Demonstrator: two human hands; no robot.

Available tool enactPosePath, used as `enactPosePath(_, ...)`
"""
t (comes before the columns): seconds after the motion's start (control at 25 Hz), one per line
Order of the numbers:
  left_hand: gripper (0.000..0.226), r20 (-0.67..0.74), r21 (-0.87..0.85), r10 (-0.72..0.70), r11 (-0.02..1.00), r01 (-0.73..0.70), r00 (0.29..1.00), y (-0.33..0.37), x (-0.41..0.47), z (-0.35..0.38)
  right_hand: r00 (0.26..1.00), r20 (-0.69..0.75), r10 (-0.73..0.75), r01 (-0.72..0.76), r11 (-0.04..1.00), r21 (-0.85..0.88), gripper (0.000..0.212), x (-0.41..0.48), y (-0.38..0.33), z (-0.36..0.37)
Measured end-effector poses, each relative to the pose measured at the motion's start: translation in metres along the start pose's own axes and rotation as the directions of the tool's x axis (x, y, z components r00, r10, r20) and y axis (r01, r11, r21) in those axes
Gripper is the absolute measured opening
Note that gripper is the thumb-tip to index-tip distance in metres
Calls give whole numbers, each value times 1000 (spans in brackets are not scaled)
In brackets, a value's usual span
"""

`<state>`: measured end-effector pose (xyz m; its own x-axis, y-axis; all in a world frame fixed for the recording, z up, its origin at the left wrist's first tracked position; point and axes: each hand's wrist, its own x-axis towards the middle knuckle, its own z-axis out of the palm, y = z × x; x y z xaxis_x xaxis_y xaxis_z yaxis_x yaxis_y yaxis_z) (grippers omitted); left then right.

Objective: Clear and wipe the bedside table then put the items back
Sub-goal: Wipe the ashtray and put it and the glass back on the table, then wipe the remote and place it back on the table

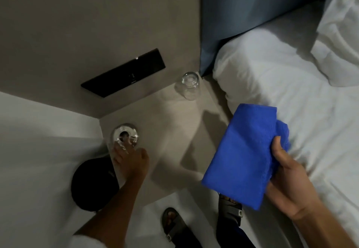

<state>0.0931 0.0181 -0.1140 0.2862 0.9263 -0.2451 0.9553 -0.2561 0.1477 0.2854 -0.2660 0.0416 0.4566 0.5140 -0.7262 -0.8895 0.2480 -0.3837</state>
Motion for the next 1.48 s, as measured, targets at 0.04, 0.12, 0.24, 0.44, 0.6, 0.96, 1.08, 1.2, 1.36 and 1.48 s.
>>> enactPosePath(0.04,73,61,21,-20,1000,19,998,-15,2,1,1000,10,25,-24,1000,-18,45,2,7,6)
enactPosePath(0.12,73,156,32,-9,999,4,988,-27,18,2,999,14,49,-48,997,-56,45,6,19,17)
enactPosePath(0.24,74,199,39,-40,999,33,979,-24,52,1,999,16,47,-46,995,-85,44,7,27,22)
enactPosePath(0.44,85,180,166,21,985,-51,983,-18,63,-34,999,22,27,-26,998,-55,43,-4,27,20)
enactPosePath(0.6,76,-108,-11,539,840,-543,836,68,7,-58,997,50,-62,60,997,38,45,-27,8,18)
enactPosePath(0.96,32,-252,-263,953,102,-959,170,334,-202,-91,904,-241,-354,373,927,36,38,-154,-72,-85)
enactPosePath(1.08,30,-86,-242,990,-126,-962,-108,390,-265,-67,840,-375,-392,445,893,63,40,-201,-84,-137)
enactPosePath(1.2,61,300,-67,951,-60,-996,-78,423,-299,-46,799,-425,-425,481,876,27,43,-232,-91,-171)
enactPosePath(1.36,60,432,1,901,40,-999,37,419,-292,-42,793,-412,-448,491,871,-2,36,-247,-107,-189)
enactPosePath(1.48,58,452,-248,875,308,-919,172,379,-265,-55,818,-375,-436,469,883,-2,34,-235,-114,-177)
